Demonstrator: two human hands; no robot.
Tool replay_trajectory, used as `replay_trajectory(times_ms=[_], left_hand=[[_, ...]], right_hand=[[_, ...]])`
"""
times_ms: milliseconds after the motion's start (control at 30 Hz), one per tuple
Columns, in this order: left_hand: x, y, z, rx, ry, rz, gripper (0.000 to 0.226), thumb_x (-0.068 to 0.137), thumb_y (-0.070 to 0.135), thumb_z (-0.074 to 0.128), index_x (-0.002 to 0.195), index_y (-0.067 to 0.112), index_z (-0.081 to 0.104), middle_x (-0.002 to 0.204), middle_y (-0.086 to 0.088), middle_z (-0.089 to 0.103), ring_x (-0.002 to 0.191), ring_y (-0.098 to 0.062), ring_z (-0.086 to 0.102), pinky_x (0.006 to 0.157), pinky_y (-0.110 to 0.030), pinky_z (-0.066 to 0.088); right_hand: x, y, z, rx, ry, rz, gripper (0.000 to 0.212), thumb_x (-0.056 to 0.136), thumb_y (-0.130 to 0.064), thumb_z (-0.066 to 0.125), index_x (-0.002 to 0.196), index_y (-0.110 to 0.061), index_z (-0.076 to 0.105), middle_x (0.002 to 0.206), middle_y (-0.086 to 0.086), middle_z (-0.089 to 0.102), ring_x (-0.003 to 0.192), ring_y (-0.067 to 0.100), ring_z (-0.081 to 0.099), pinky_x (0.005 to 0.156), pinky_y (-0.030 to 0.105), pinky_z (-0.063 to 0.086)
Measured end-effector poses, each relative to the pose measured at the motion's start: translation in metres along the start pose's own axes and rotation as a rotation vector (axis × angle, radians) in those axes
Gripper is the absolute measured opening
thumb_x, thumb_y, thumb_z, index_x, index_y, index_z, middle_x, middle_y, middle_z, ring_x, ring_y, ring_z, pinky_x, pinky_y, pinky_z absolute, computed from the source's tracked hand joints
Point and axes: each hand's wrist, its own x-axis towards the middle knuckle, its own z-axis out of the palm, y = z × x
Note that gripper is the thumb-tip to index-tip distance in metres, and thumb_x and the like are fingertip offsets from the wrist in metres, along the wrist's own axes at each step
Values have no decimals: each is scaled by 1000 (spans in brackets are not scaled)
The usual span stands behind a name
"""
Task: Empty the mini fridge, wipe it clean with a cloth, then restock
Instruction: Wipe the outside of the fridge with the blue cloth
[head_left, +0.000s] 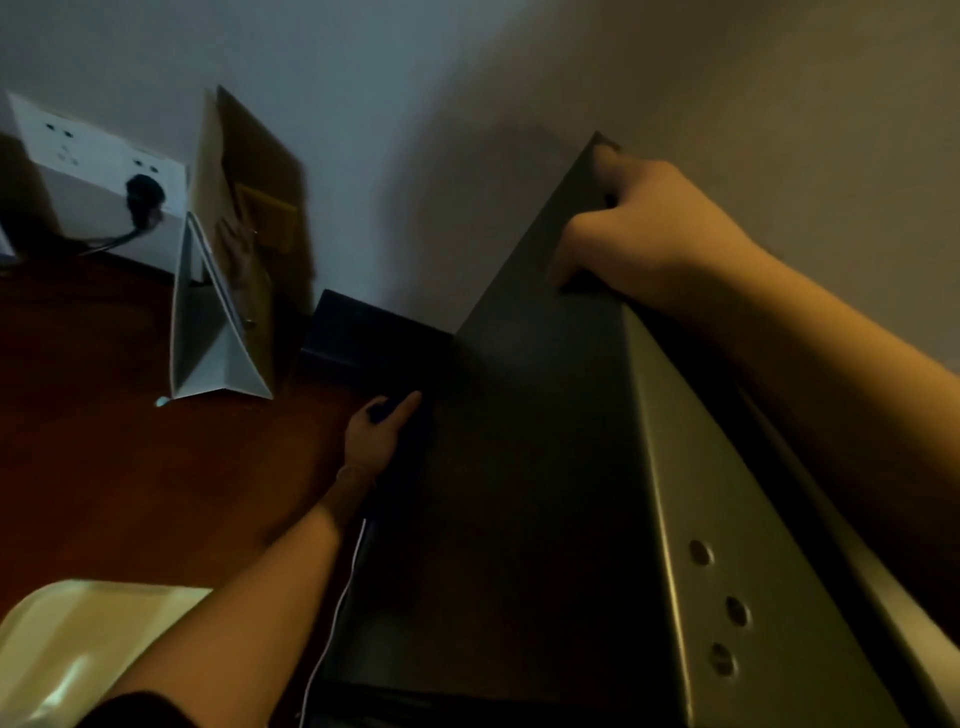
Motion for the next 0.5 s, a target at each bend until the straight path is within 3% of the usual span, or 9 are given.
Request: replay_trajectory(times_ms=[67, 167, 300, 367, 433, 500], left_hand=[[22, -3, 4, -2, 0, 2, 38, 83, 42, 76, 90, 6, 70, 86, -9, 71, 86, -26, 68, 87, -45, 53], [46, -11, 10, -43, 5, -15, 80, 64, 68, 80, 110, 3, 66, 105, -13, 70, 100, -31, 67, 96, -50, 52], [43, 15, 21, -77, 9, 28, 48, 80, 49, 77, 100, 6, 70, 97, -17, 71, 92, -32, 69, 92, -53, 53], [40, 30, 25, -95, 4, 64, 73, 70, 65, 78, 110, 6, 68, 106, -17, 70, 99, -33, 68, 93, -54, 53], [34, 46, 28, -109, -20, 80, 93, 60, 74, 78, 122, 7, 64, 114, -14, 69, 102, -26, 68, 91, -46, 56], [8, 73, 30, -145, -32, 108, 74, 72, 57, 81, 117, 1, 64, 100, -11, 71, 82, -15, 69, 70, -28, 58]], right_hand=[[2, 3, 0, -28, -2, -25, 53, 65, -27, 73, 116, -22, 58, 115, 5, 59, 116, 32, 54, 102, 55, 45], [4, 3, -1, -60, 8, -30, 62, 71, -26, 73, 130, -22, 53, 124, 4, 55, 122, 32, 51, 105, 55, 43], [4, 4, 0, -80, 32, -50, 73, 72, -28, 71, 141, -22, 47, 141, 3, 48, 136, 30, 41, 112, 52, 36], [4, 4, 0, -95, 33, -54, 79, 73, -29, 71, 146, -24, 42, 149, 3, 43, 143, 30, 34, 116, 52, 32], [3, 4, 0, -102, 30, -46, 88, 75, -29, 71, 154, -23, 33, 157, 3, 35, 149, 29, 26, 119, 51, 27], [2, 3, -1, -97, 23, -46, 92, 75, -30, 70, 156, -22, 28, 161, 3, 30, 150, 30, 23, 120, 52, 26]])
